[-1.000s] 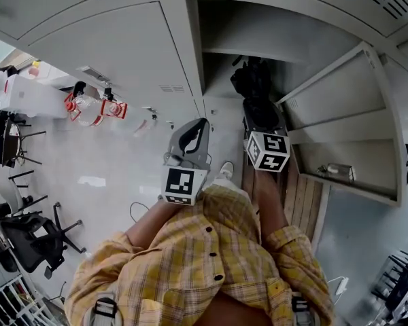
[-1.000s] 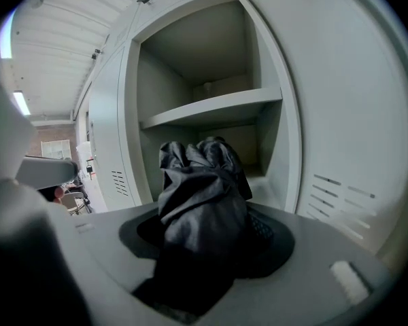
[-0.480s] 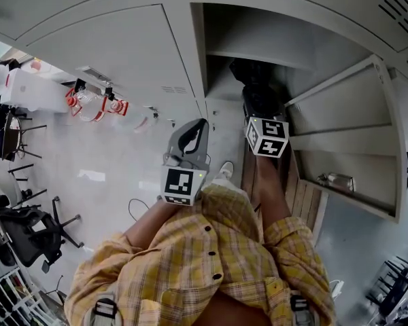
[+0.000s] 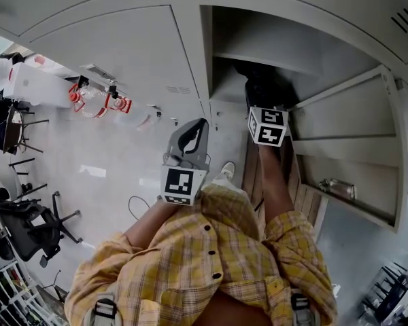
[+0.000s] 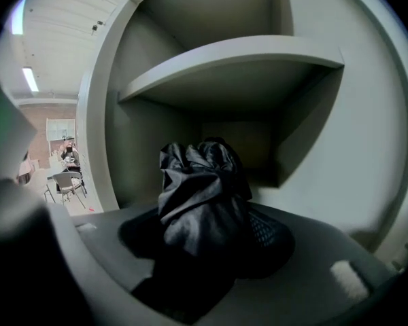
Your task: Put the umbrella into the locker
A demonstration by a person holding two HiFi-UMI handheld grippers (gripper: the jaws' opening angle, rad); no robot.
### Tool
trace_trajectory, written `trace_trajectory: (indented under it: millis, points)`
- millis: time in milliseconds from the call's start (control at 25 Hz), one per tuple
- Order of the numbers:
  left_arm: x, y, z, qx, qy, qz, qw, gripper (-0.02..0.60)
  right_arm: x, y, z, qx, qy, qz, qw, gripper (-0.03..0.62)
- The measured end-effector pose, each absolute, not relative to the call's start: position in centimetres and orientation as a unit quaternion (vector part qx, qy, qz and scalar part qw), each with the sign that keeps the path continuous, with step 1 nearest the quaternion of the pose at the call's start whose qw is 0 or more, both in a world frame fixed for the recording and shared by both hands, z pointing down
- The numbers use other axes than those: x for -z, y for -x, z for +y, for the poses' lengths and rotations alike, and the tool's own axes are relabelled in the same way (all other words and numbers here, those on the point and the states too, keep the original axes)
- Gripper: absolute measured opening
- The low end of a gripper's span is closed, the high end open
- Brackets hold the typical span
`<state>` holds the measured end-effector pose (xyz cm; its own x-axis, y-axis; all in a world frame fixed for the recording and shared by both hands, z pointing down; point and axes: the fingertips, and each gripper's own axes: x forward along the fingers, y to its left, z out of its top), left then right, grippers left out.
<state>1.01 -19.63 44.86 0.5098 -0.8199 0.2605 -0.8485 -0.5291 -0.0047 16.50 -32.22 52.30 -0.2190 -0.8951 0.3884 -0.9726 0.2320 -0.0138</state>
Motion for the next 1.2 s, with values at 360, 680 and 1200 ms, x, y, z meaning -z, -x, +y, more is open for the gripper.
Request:
trace_trajectory:
  millis: [360, 680, 1200]
  points:
    - [-44.9, -1.1, -19.7, -0.120, -0.868, -0.478, 0.058, 0.005, -54.1, -16.4, -33.3, -0.123, -0.605, -0.763, 0.189, 0.262]
    - [-45.0, -1.0, -19.6, -0.120, -0.869, -0.477, 0.060, 0.005, -54.7, -16.0, -34.0, -0.121, -0.614, -0.744, 0.235, 0.285]
    - [-44.6, -0.4, -18.7, -0.113, -0.871, -0.475, 0.057, 0.005, -53.1, -16.8, -33.5, -0.092, -0.631, -0.747, 0.187, 0.407]
